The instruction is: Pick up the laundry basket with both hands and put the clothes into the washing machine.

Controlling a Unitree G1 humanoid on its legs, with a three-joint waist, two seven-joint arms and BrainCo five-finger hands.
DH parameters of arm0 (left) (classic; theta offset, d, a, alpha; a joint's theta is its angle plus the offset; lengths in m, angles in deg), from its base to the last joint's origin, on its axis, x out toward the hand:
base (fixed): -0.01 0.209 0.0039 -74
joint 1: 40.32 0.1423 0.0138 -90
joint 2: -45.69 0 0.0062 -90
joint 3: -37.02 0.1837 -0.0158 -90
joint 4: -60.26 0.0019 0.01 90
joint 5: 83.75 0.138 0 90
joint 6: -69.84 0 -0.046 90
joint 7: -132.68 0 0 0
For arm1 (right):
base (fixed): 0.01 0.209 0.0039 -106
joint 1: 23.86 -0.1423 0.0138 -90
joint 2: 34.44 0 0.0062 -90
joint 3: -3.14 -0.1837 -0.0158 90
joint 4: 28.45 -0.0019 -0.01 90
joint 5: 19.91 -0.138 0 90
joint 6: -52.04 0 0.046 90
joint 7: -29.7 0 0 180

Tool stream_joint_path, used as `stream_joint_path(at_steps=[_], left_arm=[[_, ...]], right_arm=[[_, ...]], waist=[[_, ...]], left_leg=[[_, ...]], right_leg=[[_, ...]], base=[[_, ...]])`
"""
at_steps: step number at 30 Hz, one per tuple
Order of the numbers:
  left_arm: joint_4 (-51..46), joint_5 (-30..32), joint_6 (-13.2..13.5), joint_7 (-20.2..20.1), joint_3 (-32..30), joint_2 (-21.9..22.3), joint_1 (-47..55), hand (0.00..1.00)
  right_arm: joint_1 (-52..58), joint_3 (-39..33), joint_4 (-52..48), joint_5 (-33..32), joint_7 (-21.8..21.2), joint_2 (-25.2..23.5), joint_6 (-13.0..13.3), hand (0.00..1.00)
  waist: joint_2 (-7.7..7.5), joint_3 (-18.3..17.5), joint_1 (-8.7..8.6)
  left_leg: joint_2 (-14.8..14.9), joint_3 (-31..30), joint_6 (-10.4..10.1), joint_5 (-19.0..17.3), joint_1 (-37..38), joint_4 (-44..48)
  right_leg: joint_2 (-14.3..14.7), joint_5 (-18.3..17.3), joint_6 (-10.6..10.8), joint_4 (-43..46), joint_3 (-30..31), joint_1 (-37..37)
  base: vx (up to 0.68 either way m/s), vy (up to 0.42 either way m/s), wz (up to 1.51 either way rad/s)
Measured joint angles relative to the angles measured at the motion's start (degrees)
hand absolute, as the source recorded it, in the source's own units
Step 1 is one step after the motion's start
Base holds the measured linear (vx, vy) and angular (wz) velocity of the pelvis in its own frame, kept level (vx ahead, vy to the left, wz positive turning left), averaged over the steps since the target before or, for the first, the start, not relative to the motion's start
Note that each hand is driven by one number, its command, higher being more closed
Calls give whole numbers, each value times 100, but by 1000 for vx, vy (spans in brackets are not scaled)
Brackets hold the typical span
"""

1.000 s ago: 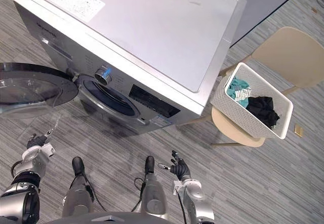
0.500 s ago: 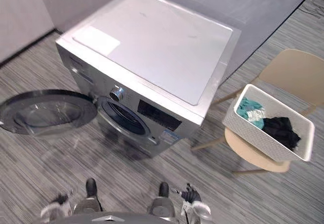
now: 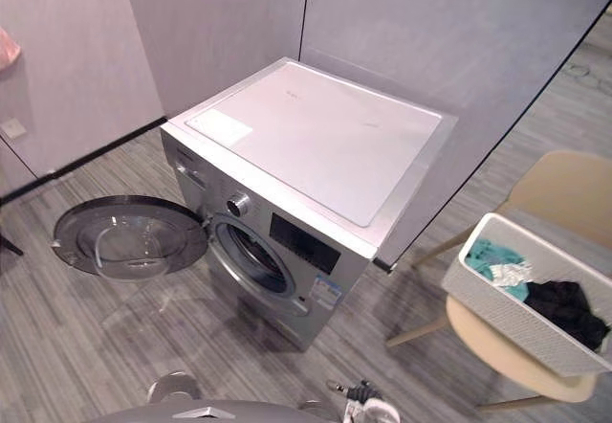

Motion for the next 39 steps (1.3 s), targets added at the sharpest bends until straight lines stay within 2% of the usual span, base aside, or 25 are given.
stream_joint_path(at_steps=[1,3,7,11,13,15,17,18,21,23,24,25,26,27,28,29,30,31,32,33,34,36,37,38,39], left_arm=[[0,60,0,-6,96,30,5,0],[-124,171,21,-7,56,9,-51,0],[-216,282,21,-7,-69,-56,-62,0],[-253,726,20,-16,-33,-155,-267,0],[-229,821,7,-18,-29,-131,-412,0],[-190,878,1,-11,-15,-138,-584,0],[-201,890,10,-10,12,-98,-852,0],[-200,890,13,-11,24,-62,-897,0],[-206,886,80,-21,309,-19,-936,0],[-209,827,99,-22,437,-70,-923,0],[-206,823,109,-22,456,-93,-914,0],[-242,814,122,-17,456,-179,-864,0],[-258,818,137,-13,456,-293,-874,0],[20,825,111,-45,396,-136,-823,0],[87,826,112,-29,331,-98,-819,0],[74,825,115,1,205,-150,-801,0],[104,816,72,49,47,-293,-775,0],[99,815,67,63,25,-293,-749,0],[76,778,60,72,-77,-273,-680,0],[40,703,55,78,-169,-306,-672,0],[-41,649,65,101,-278,-316,-582,0],[-39,592,65,119,-266,-256,-562,0],[-71,552,68,121,-267,-88,-565,0],[-111,494,68,110,-239,3,-506,0],[-118,487,69,99,-203,42,-460,0]], right_arm=[[-126,-102,-7,0,-4,-46,-29,0],[-218,-239,-71,36,-21,-330,-63,0],[-201,-389,-111,65,1,-533,-64,0],[82,-352,-530,64,-20,-724,-57,0],[93,-358,-588,76,-20,-723,-40,0],[103,-378,-698,73,-9,-708,-9,0],[194,-599,-743,-17,-2,-673,-6,0],[231,-670,-739,-45,-1,-660,24,0],[238,-1002,-673,-121,26,-703,57,0],[195,-1355,-452,-167,58,-699,52,0],[184,-1409,-396,-195,61,-673,55,0],[145,-1473,-205,-171,76,-631,38,0],[126,-1467,-107,-156,82,-616,32,0],[-46,-1423,33,-38,89,-236,40,0],[-142,-1423,66,-11,110,-137,33,0],[-181,-1406,176,-9,131,-90,24,0],[-149,-1308,366,-32,188,-135,-19,0],[-138,-1301,385,-31,190,-154,-19,0],[-93,-1208,412,-32,199,-199,-35,0],[-60,-1194,412,-32,206,-210,-45,0],[44,-1142,400,-33,211,-222,-58,0],[131,-975,387,-43,231,-103,-53,0],[63,-985,380,-54,231,2,-45,0],[30,-982,380,-66,225,74,-18,0],[-9,-981,378,-66,217,93,-13,0]], waist=[[112,-3,11],[0,-33,-3],[-133,-103,-13],[-374,-349,-33],[-305,-338,-34],[-226,-290,-47],[-161,-124,-194],[-142,-109,-234],[-227,-112,-388],[-340,-142,-357],[-358,-146,-336],[-491,-188,-324],[-634,-219,-316],[78,-232,-276],[206,-260,-215],[88,-213,-208],[-32,-68,-262],[-24,-66,-274],[25,-10,-302],[-16,8,-287],[-97,46,-277],[-169,119,-151],[-130,159,-104],[17,207,-59],[105,214,-49]], left_leg=[[-104,-262,5,-396,224,-327],[-320,-277,84,-483,259,-537],[-268,-10,130,-479,374,-809],[-258,484,18,11,767,-1806],[-205,717,31,209,980,-2109],[-118,1037,43,356,1109,-2231],[-107,1172,133,446,1359,-2271],[-121,1172,134,449,1449,-2296],[-199,1231,58,437,1738,-2396],[-148,1329,-266,492,1849,-2445],[-132,1352,-378,537,1897,-2492],[-148,1369,-645,563,1975,-2528],[-98,1354,-793,527,2011,-2538],[286,828,-736,287,1877,-2609],[368,813,-552,299,1775,-2595],[427,857,-626,415,1768,-2424],[941,802,-719,369,1590,-1627],[1099,766,-680,395,1472,-1376],[1621,634,-116,691,1008,-417],[1821,606,366,949,821,-12],[2096,491,1286,1586,515,615],[1747,-8,751,888,170,1516],[1181,-217,497,442,16,1726],[713,-249,393,166,-81,1622],[519,-235,405,70,-135,1501]], right_leg=[[92,4,7,-2,226,-47],[89,97,-149,-123,640,-174],[118,309,-467,-320,715,-234],[304,607,-540,-336,839,-607],[445,628,-527,-50,782,-909],[471,627,-527,439,287,-1315],[275,393,-762,1050,-470,-1442],[238,321,-767,1213,-487,-1448],[-328,-546,-959,2233,-797,-1591],[-1311,-794,-999,3073,-1106,-1760],[-1530,-783,-1014,3141,-1128,-1776],[-1708,-378,-831,2840,-1053,-1760],[-1553,-443,83,2667,-978,-1731],[-538,-267,-75,1758,-970,-1639],[-426,-456,-370,1858,-1161,-1741],[-478,-644,-393,2216,-1229,-1852],[-151,-647,-430,2231,-1312,-1809],[-34,-642,-457,2147,-1355,-1766],[343,-562,-678,1789,-1387,-1550],[510,-524,-754,1612,-1388,-1432],[774,-452,-920,1218,-1362,-1104],[929,-418,-1117,917,-1090,-867],[979,-378,-1162,725,-867,-730],[1042,-297,-1166,507,-713,-625],[1103,-263,-1161,403,-614,-575]], base=[[-46,172,-48],[-59,176,-50],[-15,47,-44],[86,-65,-63],[131,-83,-100],[132,-86,-94],[20,-87,-38],[-10,-57,-7],[-48,-109,8],[-74,-228,0],[-39,-424,-31],[-9,-441,-43],[-6,-540,-132],[18,-297,-146],[22,-182,-164],[66,-246,-96],[50,-240,-65],[105,-485,-51],[59,-255,-39],[150,-531,-53],[137,-394,-56],[150,-343,-69],[157,-173,-99],[170,-142,-100],[189,-93,-101]])
